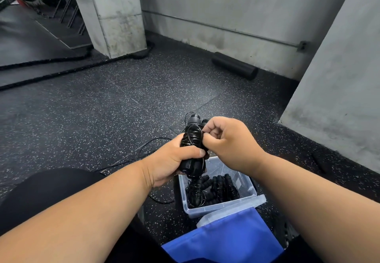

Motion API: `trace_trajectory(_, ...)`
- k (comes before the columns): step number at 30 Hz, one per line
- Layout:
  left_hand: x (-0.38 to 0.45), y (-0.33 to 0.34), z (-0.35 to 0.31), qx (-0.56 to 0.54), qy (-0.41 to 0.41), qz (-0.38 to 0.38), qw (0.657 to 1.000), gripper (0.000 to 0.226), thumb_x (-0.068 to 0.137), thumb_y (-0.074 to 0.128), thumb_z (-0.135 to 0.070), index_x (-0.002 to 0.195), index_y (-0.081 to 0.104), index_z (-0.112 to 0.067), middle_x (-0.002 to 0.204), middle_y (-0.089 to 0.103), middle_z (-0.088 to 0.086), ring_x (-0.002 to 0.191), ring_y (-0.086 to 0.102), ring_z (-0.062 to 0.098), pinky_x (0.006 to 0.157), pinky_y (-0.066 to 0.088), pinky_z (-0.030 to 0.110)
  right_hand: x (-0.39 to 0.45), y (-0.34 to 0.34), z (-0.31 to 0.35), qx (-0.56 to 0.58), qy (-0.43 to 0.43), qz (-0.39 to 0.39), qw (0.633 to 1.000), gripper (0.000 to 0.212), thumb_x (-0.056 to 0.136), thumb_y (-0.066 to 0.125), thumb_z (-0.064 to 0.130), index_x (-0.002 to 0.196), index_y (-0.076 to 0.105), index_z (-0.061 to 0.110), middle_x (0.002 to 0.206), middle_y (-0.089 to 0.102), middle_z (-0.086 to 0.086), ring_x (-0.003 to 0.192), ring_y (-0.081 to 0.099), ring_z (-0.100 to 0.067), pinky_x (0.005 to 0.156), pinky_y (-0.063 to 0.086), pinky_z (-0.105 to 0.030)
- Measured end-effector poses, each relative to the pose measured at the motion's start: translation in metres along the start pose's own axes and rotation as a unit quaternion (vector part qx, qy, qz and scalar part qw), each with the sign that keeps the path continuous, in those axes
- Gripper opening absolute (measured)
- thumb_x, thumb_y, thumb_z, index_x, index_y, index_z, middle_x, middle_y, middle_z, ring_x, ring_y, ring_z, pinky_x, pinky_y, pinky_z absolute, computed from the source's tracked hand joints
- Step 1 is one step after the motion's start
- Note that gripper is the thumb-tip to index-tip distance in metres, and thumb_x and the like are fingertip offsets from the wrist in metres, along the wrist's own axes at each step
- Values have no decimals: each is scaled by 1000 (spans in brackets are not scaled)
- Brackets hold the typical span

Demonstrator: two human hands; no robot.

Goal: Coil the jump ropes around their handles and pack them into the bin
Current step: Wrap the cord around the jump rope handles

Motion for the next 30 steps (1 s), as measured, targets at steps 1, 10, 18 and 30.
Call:
trace_trajectory(1, 0, -1, -1, 6, 3, -7, 1000, 56, 77, 73, -11, 130, 56, -11, 110, 64, 19, 93, 63, 33, 86, 59, 54, 0, 0, 0, 24, 19, -3, 1000, 9, 87, 67, 10, 78, 68, 13, 58, 55, 6, 52, 44, -8, 52, 40, -23)
trace_trajectory(10, 6, -17, 18, 95, -43, -64, 993, 56, 64, 75, -11, 116, 56, -6, 92, 67, 11, 74, 68, 21, 69, 60, 38, 10, 10, 4, 270, 148, 62, 949, 15, 95, 58, 7, 80, 61, 9, 67, 56, 0, 59, 48, -12, 55, 41, -26)
trace_trajectory(18, 8, -12, 16, 111, -31, -54, 992, 68, 57, 82, -23, 117, 56, -7, 91, 64, 6, 78, 66, 20, 69, 54, 37, 15, 4, -14, 44, 118, 84, 988, 10, 89, 66, 11, 87, 75, 16, 62, 61, 4, 56, 49, -14, 56, 40, -31)
trace_trajectory(30, -1, -11, 9, 122, -31, -39, 991, 62, 89, 81, -8, 138, 44, -20, 111, 67, 15, 77, 75, 22, 60, 59, 30, 15, 0, -17, -71, 7, 84, 994, 19, 95, 73, 26, 77, 70, 21, 70, 63, 9, 59, 49, -1, 61, 45, -26)
Point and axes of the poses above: each hand's wrist, its own x-axis towards the middle knuckle, its own y-axis out of the palm, z = x × y, the point moved 6 cm from there along x, towards the middle knuckle
